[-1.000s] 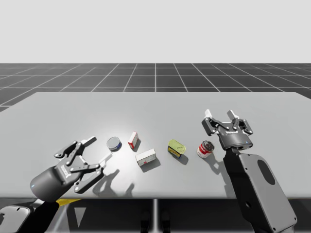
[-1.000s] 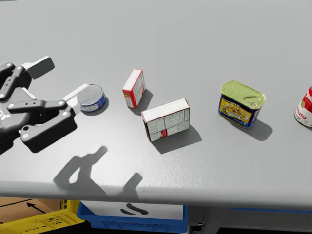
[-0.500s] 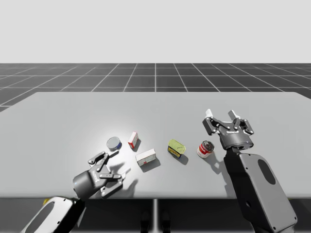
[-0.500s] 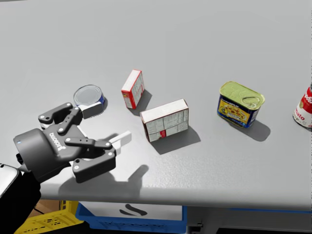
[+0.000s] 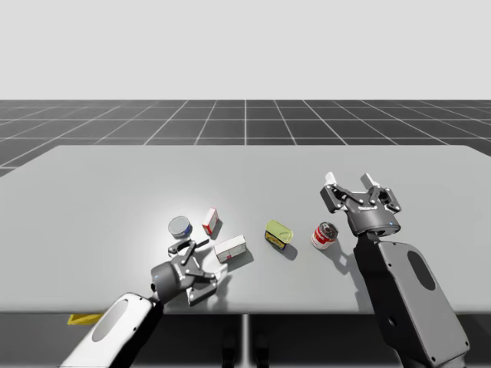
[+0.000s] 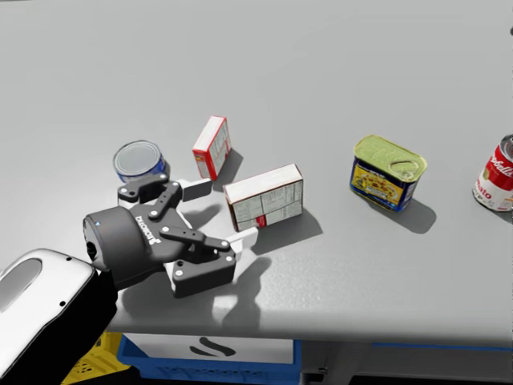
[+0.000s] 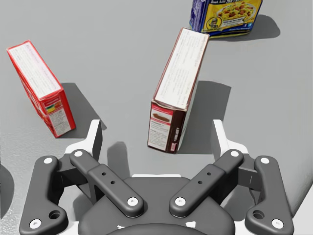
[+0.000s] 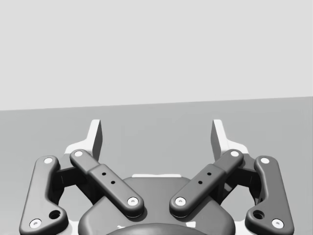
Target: Grasp the pudding box and hold it up.
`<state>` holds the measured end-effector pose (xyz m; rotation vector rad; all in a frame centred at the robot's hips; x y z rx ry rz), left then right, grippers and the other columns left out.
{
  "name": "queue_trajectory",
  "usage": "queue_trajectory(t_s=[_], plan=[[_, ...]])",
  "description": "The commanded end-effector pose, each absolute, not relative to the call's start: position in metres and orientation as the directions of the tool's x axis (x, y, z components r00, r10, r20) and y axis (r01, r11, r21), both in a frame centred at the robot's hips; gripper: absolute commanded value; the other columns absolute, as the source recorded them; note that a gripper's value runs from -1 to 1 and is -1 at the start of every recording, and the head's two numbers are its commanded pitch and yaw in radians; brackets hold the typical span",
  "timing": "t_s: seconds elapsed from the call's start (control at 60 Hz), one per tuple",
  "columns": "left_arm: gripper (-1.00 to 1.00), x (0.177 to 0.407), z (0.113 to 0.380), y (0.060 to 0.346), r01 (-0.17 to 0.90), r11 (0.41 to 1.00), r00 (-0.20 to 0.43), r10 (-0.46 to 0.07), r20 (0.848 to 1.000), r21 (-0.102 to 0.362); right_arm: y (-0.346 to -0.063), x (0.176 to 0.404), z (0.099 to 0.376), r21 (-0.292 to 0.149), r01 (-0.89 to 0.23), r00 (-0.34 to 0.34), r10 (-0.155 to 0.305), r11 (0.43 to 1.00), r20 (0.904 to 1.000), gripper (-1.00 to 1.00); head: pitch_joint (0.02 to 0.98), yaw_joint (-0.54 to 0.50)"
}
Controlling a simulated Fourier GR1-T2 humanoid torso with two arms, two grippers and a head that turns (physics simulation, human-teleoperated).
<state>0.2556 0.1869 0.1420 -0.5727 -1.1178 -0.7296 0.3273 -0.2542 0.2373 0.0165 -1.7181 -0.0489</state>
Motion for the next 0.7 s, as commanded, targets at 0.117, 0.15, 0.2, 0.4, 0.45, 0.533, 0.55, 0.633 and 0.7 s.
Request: queue_trajectory(t_s=[0.117,0.15,0.2,0.4,0.45,0.533,0.55,0.633,0.7], plan=[[-1.00,0.269,0.140,0.170,0.777,0.626,0.272,-0.237,0.933,-0.068,-0.255,0.328,0.238,0.043,0.016,-0.148,-0.040,0.999,0.9882,-1.00,0.907,0.08],[-1.00,0.270,0.140,0.169,0.778,0.625,0.272,-0.237,0.933,-0.068,-0.255,0.328,0.237,0.042,0.016,-0.148,-0.040,0.999,0.9882,-1.00,0.907,0.08],[-1.00,0.273,0.140,0.166,0.779,0.623,0.275,-0.235,0.932,-0.073,-0.255,0.328,0.237,0.042,0.016,-0.148,-0.039,0.999,0.9882,-1.00,0.908,0.07],[-1.00,0.280,0.135,0.159,0.779,0.621,0.282,-0.231,0.931,-0.082,-0.255,0.328,0.237,0.041,0.016,-0.149,-0.038,0.999,0.9881,-1.00,0.912,0.06],[-1.00,0.281,0.135,0.157,0.782,0.618,0.283,-0.227,0.932,-0.087,-0.255,0.328,0.237,0.041,0.016,-0.149,-0.038,0.999,0.9881,-1.00,0.912,0.06],[-1.00,0.282,0.134,0.155,0.785,0.613,0.284,-0.229,0.931,-0.089,-0.255,0.328,0.238,0.041,0.017,-0.151,-0.038,0.999,0.9878,-1.00,0.910,0.06],[-1.00,0.281,0.133,0.155,0.786,0.612,0.286,-0.230,0.930,-0.090,-0.255,0.328,0.238,0.041,0.017,-0.151,-0.038,0.999,0.9878,-1.00,0.909,0.06],[0.44,0.280,0.130,0.156,0.788,0.608,0.297,-0.241,0.924,-0.095,-0.255,0.328,0.238,0.040,0.017,-0.152,-0.037,0.999,0.9876,-1.00,0.896,0.06],[0.94,0.279,0.128,0.156,0.793,0.601,0.304,-0.253,0.919,-0.097,-0.256,0.328,0.238,0.041,0.018,-0.153,-0.038,0.999,0.9875,-1.00,0.883,0.06]])
